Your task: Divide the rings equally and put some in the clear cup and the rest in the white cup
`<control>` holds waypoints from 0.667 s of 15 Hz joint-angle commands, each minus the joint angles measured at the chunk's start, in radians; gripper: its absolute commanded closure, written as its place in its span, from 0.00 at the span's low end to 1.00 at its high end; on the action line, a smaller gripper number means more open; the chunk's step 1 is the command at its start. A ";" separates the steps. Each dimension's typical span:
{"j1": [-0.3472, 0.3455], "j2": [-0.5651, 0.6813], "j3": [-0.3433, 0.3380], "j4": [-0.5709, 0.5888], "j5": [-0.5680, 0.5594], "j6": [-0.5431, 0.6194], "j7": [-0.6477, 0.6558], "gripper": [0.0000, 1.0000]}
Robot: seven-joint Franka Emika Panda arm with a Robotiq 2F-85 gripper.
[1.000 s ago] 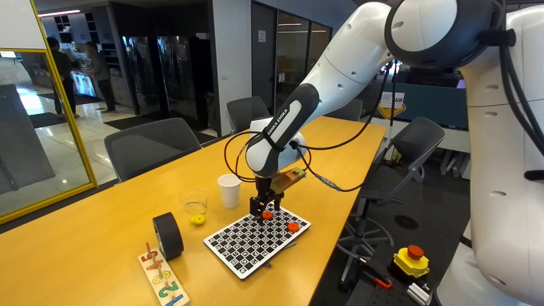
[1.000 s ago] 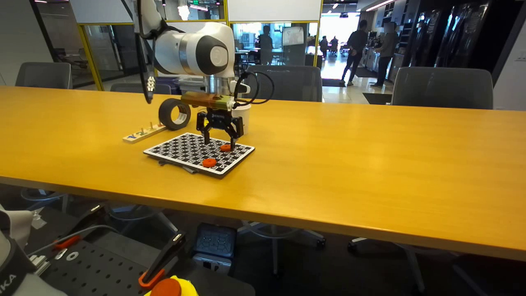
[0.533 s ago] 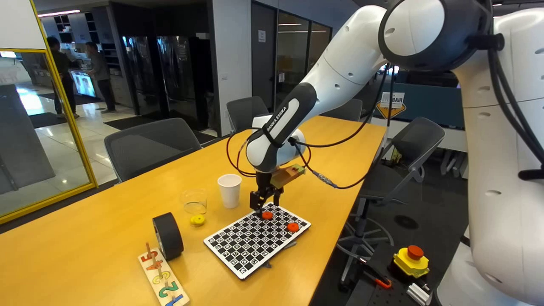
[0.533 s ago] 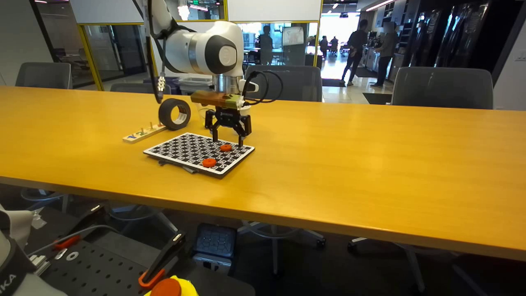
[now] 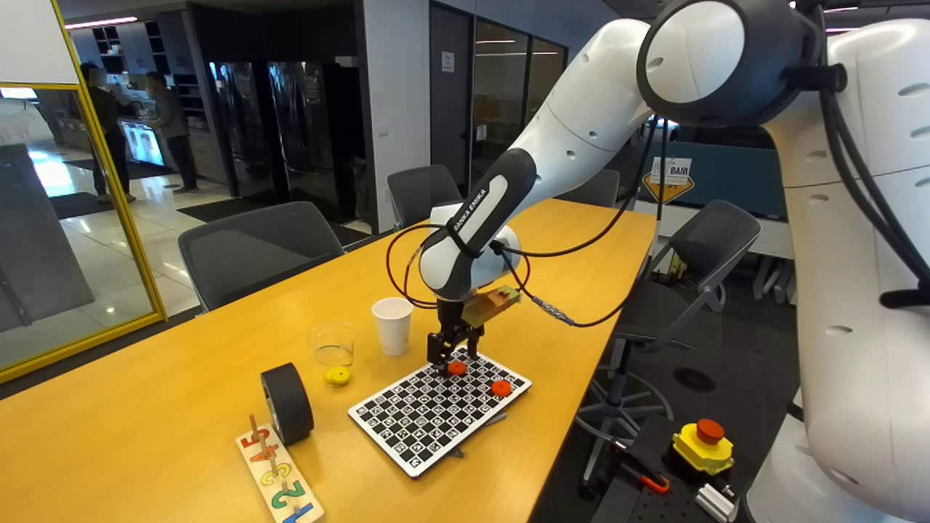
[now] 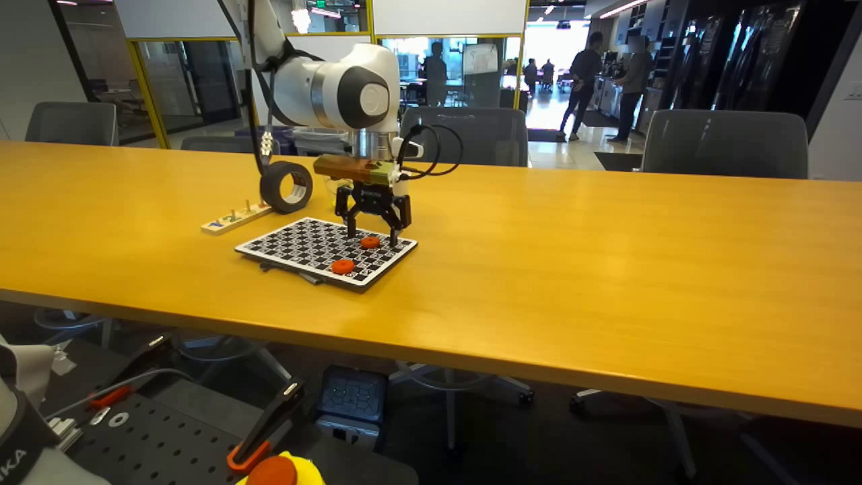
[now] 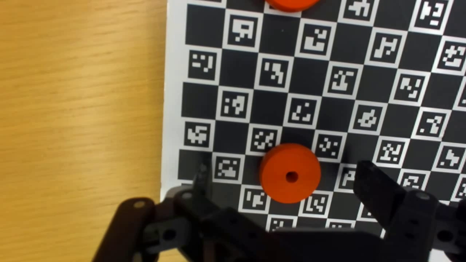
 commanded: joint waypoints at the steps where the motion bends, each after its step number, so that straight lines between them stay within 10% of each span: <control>1: -0.010 0.011 0.009 0.019 0.033 0.013 -0.034 0.28; 8: -0.010 -0.005 0.006 0.016 0.029 0.022 -0.030 0.80; 10: -0.007 -0.016 0.005 0.012 0.025 0.023 -0.026 0.78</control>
